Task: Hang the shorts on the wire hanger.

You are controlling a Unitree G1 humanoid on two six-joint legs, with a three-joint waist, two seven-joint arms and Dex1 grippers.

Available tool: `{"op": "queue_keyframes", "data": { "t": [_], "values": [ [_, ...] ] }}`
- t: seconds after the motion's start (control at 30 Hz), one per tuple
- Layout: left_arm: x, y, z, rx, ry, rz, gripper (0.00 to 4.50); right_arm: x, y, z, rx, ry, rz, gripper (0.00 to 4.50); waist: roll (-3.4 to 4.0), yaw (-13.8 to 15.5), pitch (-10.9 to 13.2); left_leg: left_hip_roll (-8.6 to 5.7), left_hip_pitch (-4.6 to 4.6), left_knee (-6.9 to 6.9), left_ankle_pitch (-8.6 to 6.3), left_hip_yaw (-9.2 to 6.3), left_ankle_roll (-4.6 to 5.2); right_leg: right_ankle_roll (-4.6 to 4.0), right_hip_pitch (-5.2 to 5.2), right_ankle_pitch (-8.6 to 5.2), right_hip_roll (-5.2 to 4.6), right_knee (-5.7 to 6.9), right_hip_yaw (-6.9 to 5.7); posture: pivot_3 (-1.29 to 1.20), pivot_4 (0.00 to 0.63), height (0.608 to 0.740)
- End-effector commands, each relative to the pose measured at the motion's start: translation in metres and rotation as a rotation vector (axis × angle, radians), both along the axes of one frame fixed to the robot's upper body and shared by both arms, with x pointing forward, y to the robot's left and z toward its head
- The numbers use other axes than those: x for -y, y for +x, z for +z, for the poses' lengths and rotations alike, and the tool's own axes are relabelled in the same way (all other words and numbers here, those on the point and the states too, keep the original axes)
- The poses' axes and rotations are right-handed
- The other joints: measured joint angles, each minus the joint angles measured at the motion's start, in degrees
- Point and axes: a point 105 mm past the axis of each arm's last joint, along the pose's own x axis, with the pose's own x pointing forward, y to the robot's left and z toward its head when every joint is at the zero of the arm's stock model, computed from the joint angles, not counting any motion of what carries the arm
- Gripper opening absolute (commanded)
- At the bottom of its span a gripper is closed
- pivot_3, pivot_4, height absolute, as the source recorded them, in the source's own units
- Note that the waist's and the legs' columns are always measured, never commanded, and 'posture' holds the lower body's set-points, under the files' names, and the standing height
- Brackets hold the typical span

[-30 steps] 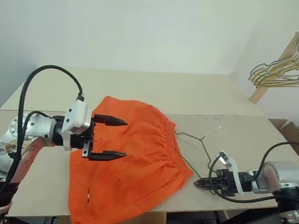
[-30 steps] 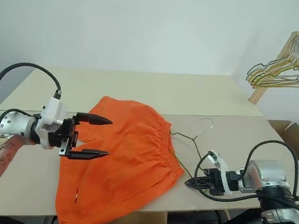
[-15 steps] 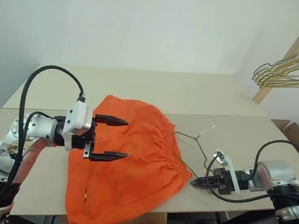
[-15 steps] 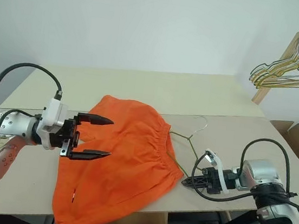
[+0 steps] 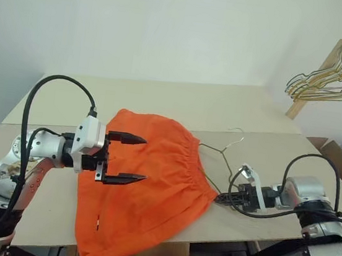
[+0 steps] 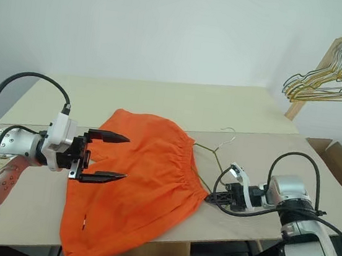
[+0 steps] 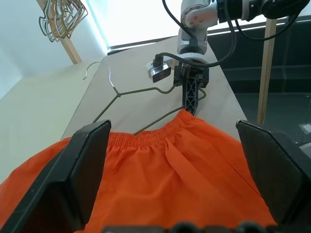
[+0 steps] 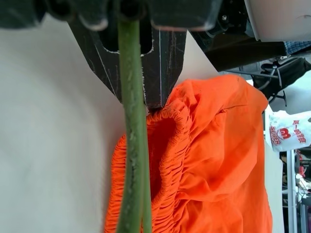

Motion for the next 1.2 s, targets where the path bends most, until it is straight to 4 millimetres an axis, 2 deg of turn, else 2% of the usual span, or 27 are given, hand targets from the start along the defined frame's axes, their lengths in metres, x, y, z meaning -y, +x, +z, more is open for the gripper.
{"op": "queue_keyframes", "data": {
  "t": [0.03,0.2,0.53,0.73,0.8,0.93,1.03,1.13,1.2],
  "values": [
    [0.000,0.000,0.008,0.048,0.005,-0.001,4.47,-0.009,-0.005,0.010,0.043,0.018,0.116,0.00,0.00,0.1,0.0,0.00,-0.01,-0.01,0.00,0.00,-0.01,0.00,-0.02,0.00,0.01,0.00,0.00,0.12,0.000,0.740],
    [-0.001,-0.002,0.007,0.048,0.009,-0.001,4.47,-0.009,-0.011,0.011,-0.002,0.026,0.160,0.00,0.00,0.2,0.0,-0.03,-0.09,0.00,0.01,0.00,-0.01,0.00,-0.08,0.00,-0.04,-0.02,-0.01,0.14,0.000,0.740],
    [-0.002,-0.003,0.006,0.057,0.012,0.015,4.47,-0.013,0.013,0.014,0.006,0.053,0.079,0.00,0.00,0.5,0.0,-0.05,-0.09,-0.01,0.05,-0.03,-0.08,0.00,-0.09,0.00,-0.05,-0.01,-0.03,0.16,0.000,0.740],
    [-0.003,-0.001,0.006,0.059,0.014,0.023,4.47,-0.015,0.027,0.018,0.088,0.061,0.029,0.00,0.00,0.5,0.0,-0.06,-0.09,-0.02,0.05,-0.05,-0.09,0.00,-0.10,0.00,-0.05,0.00,-0.04,0.15,0.000,0.740],
    [-0.004,0.001,0.008,0.064,0.012,0.025,4.47,-0.015,0.033,0.026,0.173,0.046,0.022,0.00,0.01,0.5,0.0,-0.06,-0.09,-0.02,0.06,-0.04,-0.10,0.00,-0.10,0.00,-0.06,0.02,-0.04,0.14,0.000,0.740],
    [-0.004,0.008,0.012,0.081,0.010,0.022,4.47,-0.024,0.031,0.045,0.400,-0.060,0.116,0.00,0.02,0.5,0.0,-0.04,-0.17,-0.04,0.06,-0.07,-0.10,0.00,-0.20,0.00,-0.06,0.03,-0.05,0.10,0.000,0.740],
    [-0.005,0.019,0.020,0.119,0.015,0.016,4.47,-0.037,0.031,0.062,0.658,-0.210,0.184,0.00,0.03,0.4,0.0,-0.06,-0.28,-0.01,0.06,-0.10,-0.11,0.00,-0.25,0.00,-0.07,0.02,-0.10,0.06,0.000,0.740],
    [-0.008,0.038,0.037,0.177,0.020,0.019,4.47,-0.052,0.026,0.078,0.864,-0.352,0.288,0.00,0.03,0.2,0.0,-0.08,-0.30,0.02,0.07,-0.09,-0.11,0.00,-0.25,0.00,-0.08,0.02,-0.12,0.02,0.000,0.740],
    [-0.010,0.053,0.051,0.232,0.035,0.013,4.47,-0.068,0.017,0.094,0.940,-0.324,0.342,0.00,0.03,-0.1,0.0,-0.08,-0.30,0.03,0.07,-0.09,-0.12,0.00,-0.23,0.00,-0.06,-0.01,-0.15,-0.01,0.000,0.740]
  ]
}}
